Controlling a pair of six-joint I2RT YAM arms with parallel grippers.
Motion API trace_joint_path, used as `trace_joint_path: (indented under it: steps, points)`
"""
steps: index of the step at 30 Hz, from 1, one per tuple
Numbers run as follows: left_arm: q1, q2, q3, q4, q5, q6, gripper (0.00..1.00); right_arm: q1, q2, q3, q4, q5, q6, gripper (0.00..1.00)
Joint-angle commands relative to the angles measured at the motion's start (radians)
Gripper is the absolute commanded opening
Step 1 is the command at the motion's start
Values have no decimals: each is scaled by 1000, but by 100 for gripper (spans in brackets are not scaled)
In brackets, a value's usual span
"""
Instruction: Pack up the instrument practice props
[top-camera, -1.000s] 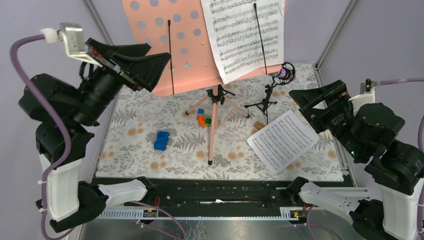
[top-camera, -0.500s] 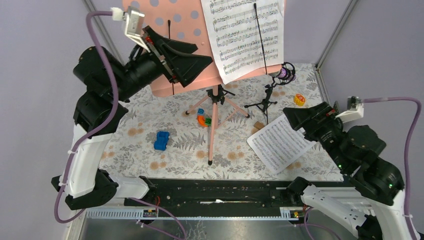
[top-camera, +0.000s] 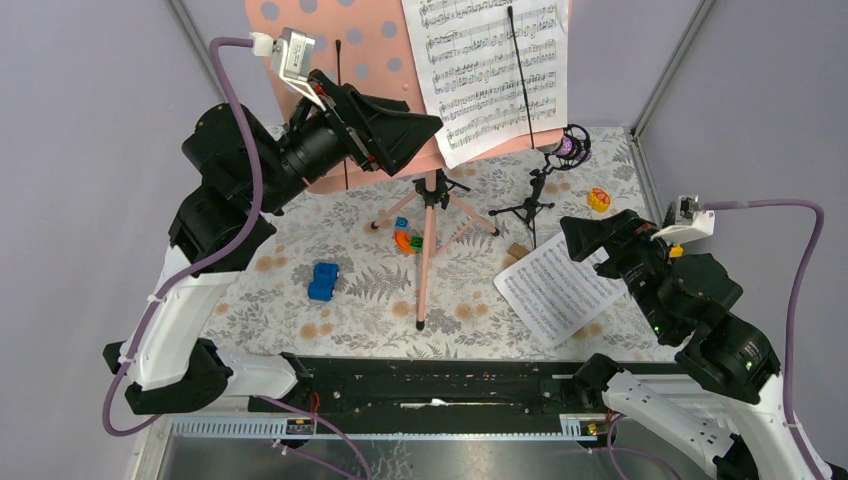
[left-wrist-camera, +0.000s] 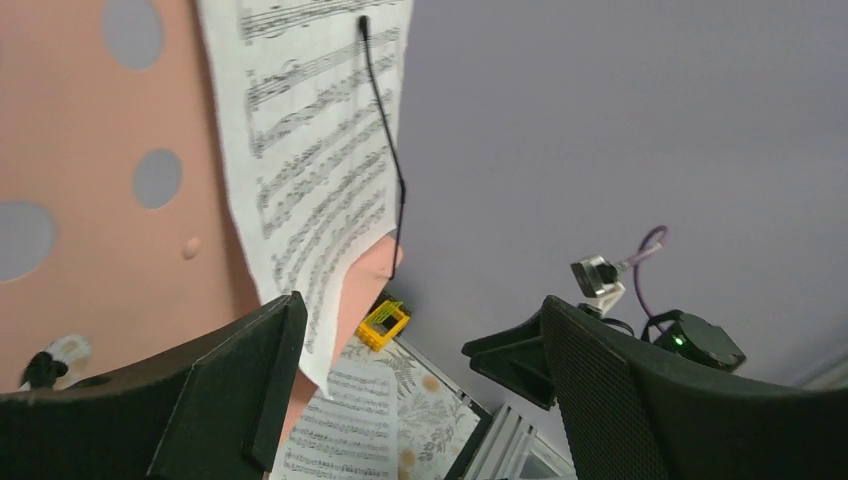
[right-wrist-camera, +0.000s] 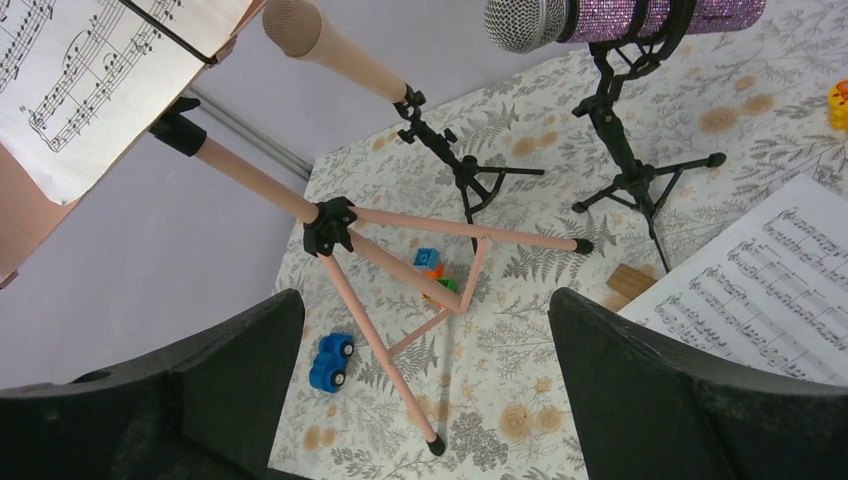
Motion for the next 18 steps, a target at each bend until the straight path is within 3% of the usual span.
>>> trace_joint_path:
  steps: [1,18]
  points:
    - [-8,-30,-37,70,-148,-34,91,-4,5,-9,90,27,-92,100]
    - [-75,3,-92,89,-315,-92,82,-4,10,-32,121,40,-122,100]
